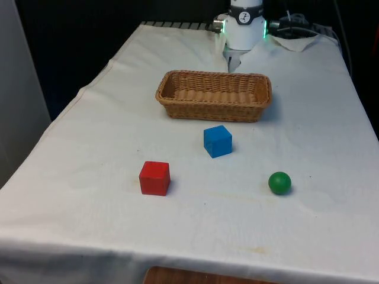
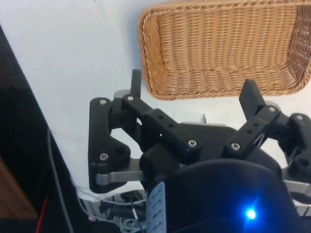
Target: Place all non-red objects into the basket.
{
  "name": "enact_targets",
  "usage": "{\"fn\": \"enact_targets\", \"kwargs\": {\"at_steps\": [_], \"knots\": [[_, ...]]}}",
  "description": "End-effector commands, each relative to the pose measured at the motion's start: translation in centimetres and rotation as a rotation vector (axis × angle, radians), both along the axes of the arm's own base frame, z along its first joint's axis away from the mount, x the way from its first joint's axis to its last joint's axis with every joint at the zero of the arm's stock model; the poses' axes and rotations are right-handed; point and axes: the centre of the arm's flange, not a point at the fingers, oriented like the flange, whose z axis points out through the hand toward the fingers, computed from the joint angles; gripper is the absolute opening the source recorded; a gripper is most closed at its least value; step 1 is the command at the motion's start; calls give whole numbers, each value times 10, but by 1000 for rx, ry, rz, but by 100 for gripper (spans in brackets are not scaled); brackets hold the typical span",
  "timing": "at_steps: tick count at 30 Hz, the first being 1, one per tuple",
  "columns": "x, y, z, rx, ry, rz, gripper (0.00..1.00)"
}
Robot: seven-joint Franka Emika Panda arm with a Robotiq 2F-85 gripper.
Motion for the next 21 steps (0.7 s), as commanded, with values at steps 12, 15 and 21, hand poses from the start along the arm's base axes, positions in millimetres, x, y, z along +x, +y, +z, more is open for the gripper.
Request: {"fn": "enact_targets", "kwargs": {"at_steps": [12, 15, 21], "knots": [[12, 5, -26, -29, -40, -60, 100], [17, 7, -35, -37, -49, -78, 100], [22, 8, -46, -46, -58, -103, 100]]}}
